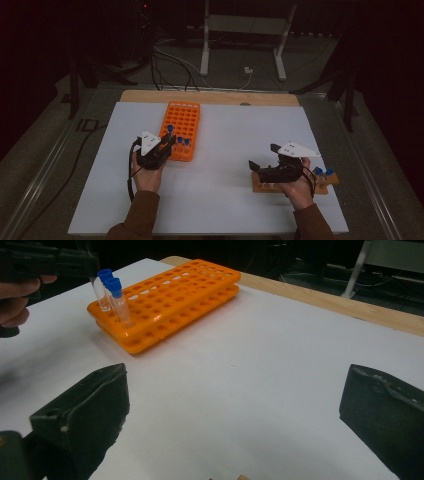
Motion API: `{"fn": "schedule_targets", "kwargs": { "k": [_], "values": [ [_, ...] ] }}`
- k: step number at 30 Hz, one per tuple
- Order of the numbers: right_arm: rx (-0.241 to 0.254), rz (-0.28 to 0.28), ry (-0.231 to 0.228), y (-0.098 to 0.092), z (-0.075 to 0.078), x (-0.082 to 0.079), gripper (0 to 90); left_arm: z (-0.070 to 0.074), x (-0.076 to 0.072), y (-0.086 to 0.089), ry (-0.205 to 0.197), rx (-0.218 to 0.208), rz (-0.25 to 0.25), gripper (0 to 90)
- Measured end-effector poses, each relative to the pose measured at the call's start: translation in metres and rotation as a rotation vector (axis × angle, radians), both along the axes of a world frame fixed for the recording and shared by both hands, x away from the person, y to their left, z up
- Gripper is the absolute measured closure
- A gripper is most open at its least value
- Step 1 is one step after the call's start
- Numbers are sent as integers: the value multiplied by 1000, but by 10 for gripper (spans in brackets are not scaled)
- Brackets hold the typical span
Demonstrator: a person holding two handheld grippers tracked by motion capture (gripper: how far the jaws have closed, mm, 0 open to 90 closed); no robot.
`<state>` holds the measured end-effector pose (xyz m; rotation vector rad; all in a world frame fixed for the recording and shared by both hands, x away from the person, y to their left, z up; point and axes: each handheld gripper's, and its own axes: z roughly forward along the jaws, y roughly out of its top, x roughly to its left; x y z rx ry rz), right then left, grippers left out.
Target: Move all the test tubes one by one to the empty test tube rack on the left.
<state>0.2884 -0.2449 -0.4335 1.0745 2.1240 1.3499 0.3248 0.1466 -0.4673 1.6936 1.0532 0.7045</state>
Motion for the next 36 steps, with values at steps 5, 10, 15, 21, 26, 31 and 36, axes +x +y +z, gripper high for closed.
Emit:
{"fn": "schedule_targets", "kwargs": {
  "k": [5, 10, 15, 21, 26, 31, 36],
  "values": [
    [0, 2, -1, 0, 0, 0, 1, -7, 3, -2, 16, 17, 4, 765],
    [0, 4, -1, 0, 0, 0, 1, -12, 4, -1, 37, 36, 7, 765],
    [1, 6, 3, 1, -1, 0, 1, -21, 4, -1, 68, 77, 2, 765],
    [-3, 9, 4, 2, -1, 0, 1, -26, 4, -2, 82, 123, -6, 765],
    [-5, 12, 6, 3, -2, 0, 1, -26, 4, -4, 87, 131, -6, 766],
    [-7, 16, 6, 3, -2, 0, 1, -27, 5, -6, 92, 144, -7, 767],
    [-8, 18, 7, 4, -2, -1, 1, -28, 6, -7, 105, 155, -9, 767]
  ]
}}
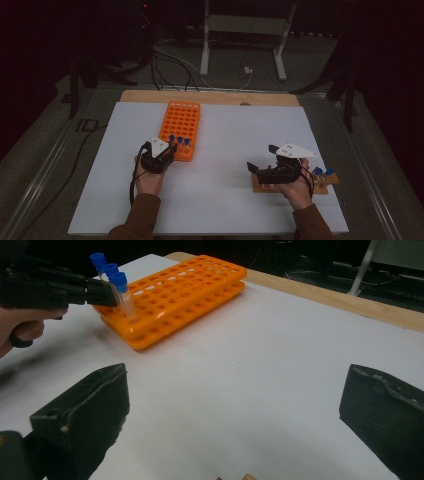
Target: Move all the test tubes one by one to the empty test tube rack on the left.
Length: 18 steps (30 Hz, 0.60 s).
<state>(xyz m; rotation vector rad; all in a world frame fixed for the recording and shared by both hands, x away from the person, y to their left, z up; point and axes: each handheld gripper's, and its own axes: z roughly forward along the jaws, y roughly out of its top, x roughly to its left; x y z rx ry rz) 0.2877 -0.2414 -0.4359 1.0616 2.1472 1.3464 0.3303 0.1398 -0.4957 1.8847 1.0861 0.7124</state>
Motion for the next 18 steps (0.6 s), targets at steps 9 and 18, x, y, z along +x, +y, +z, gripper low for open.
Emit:
{"fn": "schedule_targets", "kwargs": {
  "k": [9, 18],
  "values": [
    [0, 3, 0, 0, 0, 0, 1, -3, 1, -3, 18, 29, 2, 767],
    [0, 6, 0, 1, 0, 0, 1, -2, 1, 0, 34, 17, 25, 723]
  ]
}}
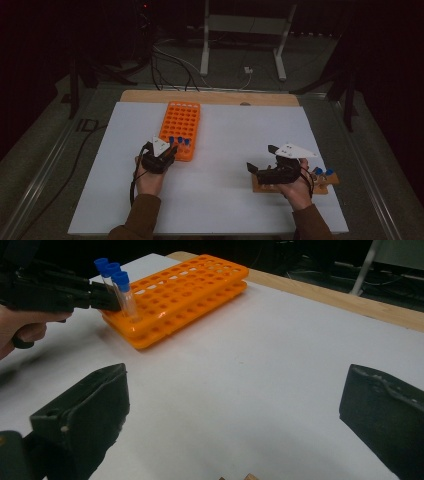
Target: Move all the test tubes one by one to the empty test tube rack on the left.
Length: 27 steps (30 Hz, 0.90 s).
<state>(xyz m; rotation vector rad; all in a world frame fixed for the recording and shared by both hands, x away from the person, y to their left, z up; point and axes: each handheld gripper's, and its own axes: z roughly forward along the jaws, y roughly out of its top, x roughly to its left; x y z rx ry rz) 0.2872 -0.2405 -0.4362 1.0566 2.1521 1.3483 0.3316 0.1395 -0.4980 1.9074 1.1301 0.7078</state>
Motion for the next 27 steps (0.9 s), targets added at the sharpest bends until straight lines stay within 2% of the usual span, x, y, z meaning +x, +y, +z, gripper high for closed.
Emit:
{"fn": "schedule_targets", "kwargs": {
  "k": [7, 12, 16, 20, 21, 24, 27],
  "values": [
    [1, 0, 1, 0, 0, 0, 1, 3, -5, 4, -3, -33, 3, 536],
    [0, -1, -1, -1, 0, 0, 1, 8, -10, 8, -9, -116, -18, 363],
    [3, -4, -2, -1, 1, 0, 1, 14, -15, 11, -19, -183, -28, 258],
    [3, -5, -6, -3, 3, -1, 1, 18, -21, 13, -32, -226, -43, 159],
    [4, -7, -6, -3, 4, -1, 1, 19, -23, 14, -40, -234, -40, 144],
    [3, -11, -11, -6, 6, -2, 1, 23, -27, 16, -60, -246, -30, 16],
    [3, -16, -14, -10, 7, -3, 1, 28, -31, 18, -83, -247, -28, 10]
  ]
}}
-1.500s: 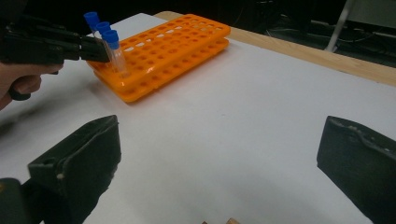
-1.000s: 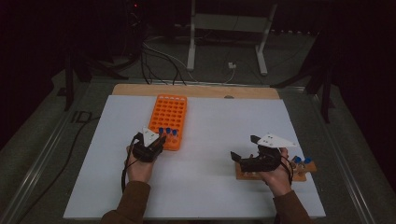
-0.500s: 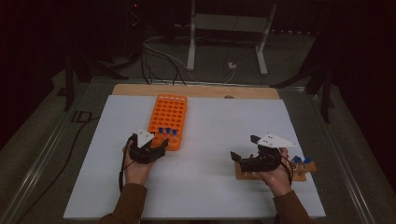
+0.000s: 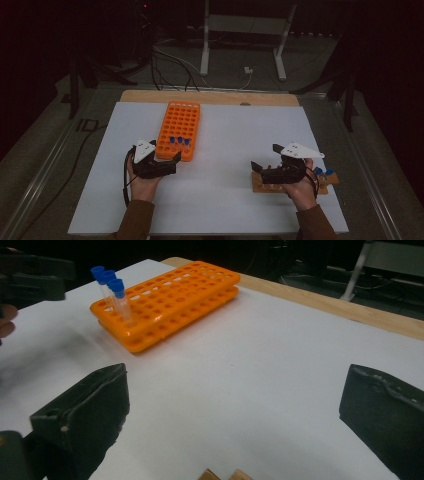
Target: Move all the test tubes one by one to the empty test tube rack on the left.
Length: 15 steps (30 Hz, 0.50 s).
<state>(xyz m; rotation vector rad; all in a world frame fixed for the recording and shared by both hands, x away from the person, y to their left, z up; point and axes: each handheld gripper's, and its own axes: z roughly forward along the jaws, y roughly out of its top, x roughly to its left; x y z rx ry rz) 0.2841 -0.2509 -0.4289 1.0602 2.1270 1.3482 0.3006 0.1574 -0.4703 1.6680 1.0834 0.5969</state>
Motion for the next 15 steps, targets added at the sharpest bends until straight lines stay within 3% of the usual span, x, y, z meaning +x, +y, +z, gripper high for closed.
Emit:
{"fn": "schedule_targets", "kwargs": {
  "k": [15],
  "values": [
    [8, -57, -10, -35, 10, -9, 2, 9, -11, 3, -25, 57, 1, 11]
  ]
}}
